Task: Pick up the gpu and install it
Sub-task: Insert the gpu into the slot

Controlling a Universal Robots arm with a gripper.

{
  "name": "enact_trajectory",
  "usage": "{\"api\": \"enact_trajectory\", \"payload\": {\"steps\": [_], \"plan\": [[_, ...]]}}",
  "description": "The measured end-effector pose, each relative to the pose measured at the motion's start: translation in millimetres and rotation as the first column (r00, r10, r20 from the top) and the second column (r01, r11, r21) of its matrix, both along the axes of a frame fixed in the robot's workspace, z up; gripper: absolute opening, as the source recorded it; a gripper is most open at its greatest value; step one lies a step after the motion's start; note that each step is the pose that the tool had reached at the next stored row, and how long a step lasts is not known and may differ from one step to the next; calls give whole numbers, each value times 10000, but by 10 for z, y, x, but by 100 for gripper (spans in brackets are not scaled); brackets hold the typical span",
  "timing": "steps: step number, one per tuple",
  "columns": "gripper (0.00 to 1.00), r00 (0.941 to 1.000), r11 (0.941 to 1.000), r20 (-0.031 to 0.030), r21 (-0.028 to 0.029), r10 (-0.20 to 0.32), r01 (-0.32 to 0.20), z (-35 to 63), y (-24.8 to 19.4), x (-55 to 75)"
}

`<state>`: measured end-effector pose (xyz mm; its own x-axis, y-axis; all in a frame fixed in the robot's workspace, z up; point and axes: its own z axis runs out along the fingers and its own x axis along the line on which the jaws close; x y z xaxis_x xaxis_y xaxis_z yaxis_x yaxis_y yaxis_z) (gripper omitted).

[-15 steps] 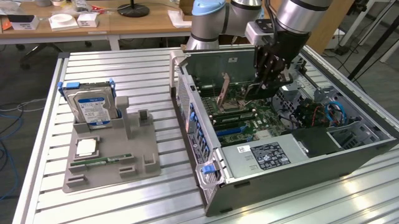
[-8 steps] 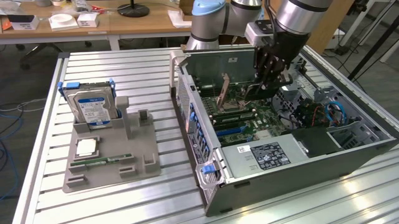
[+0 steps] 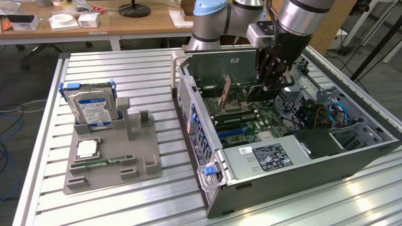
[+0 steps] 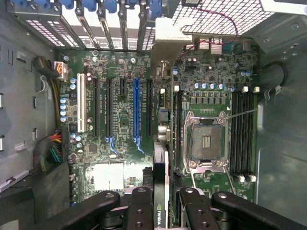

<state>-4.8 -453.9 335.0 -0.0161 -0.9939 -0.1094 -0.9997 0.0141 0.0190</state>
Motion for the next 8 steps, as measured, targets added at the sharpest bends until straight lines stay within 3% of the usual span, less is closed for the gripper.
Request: {"api": "enact_trajectory", "payload": {"steps": [8], "plan": [[26,10000,10000,0,0,1,-1,-20,0,0]]}}
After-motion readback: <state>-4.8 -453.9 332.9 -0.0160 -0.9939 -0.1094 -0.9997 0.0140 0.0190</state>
